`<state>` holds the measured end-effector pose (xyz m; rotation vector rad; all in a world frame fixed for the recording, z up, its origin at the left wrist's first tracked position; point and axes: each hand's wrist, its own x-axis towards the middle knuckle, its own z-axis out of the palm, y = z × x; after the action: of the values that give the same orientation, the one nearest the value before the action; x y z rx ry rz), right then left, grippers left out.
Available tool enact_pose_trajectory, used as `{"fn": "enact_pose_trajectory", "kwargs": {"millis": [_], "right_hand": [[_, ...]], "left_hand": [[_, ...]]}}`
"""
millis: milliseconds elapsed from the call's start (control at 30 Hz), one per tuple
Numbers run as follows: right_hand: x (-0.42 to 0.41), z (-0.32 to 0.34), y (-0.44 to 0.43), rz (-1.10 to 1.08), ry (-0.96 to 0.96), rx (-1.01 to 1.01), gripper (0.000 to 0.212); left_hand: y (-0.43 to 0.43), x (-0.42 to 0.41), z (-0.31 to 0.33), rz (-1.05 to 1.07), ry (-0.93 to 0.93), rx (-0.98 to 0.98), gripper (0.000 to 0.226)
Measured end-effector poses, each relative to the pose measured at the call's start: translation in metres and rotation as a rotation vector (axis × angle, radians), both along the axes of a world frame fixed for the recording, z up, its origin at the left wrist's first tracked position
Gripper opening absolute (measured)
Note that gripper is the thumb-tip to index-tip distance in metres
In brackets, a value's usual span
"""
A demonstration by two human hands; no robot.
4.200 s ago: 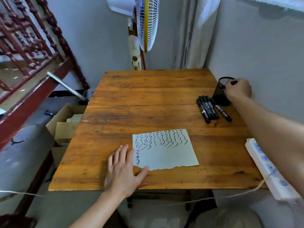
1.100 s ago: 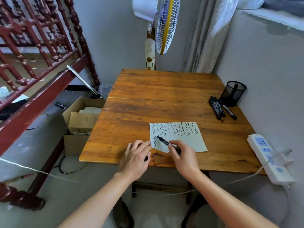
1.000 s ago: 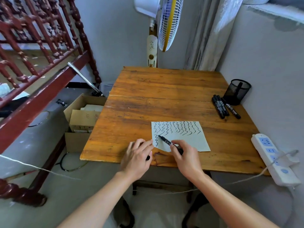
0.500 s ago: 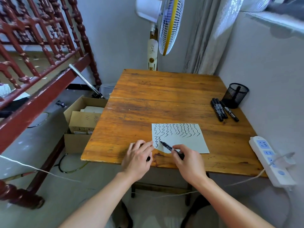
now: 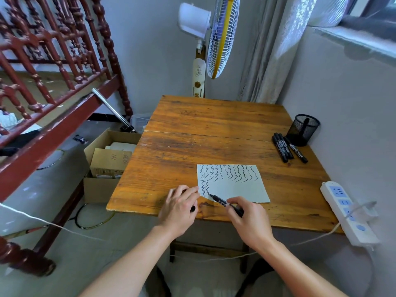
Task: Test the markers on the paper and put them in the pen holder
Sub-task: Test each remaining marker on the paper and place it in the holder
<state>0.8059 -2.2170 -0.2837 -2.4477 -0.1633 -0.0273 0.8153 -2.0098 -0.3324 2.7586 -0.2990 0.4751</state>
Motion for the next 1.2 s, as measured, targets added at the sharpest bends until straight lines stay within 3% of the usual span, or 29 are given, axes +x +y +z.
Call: {"fn": "enact_pose_trajectory", "kwargs": {"millis": [100,267,433,633,933,1100,1200], "right_hand": [[-0.005,0.0,-0.002,0.019,0.013,0.029,0.022],[-0.008,0.017,-0.012,0.0,0.036,0.271,0.013],[-0.025,0.048,-0.027,0.096,0.062,0.522,0.007],[-0.05,0.072,-0.031,0.171,0.05,0.57,0.007],[-0.069,0.083,-0.039,0.207,0.019,0.509,0.005],[-0.071,0.082,-0.046,0.318,-0.07,0.214,0.013],[-0.072,0.083,-0.052,0.331,-0.123,0.093,0.02]], "left_hand": [[-0.001,-0.001,0.003,-0.003,-0.001,0.008,0.025],[-0.002,-0.003,0.009,0.005,0.014,0.001,0.024],[-0.011,-0.011,0.033,0.042,0.007,-0.192,0.012],[-0.027,-0.033,0.077,0.085,0.014,-0.207,0.023],[-0.036,-0.05,0.093,0.004,0.054,-0.087,0.027],[-0.047,-0.06,0.106,-0.111,0.082,0.105,0.016],[-0.053,-0.065,0.107,-0.132,0.086,0.126,0.017]]}}
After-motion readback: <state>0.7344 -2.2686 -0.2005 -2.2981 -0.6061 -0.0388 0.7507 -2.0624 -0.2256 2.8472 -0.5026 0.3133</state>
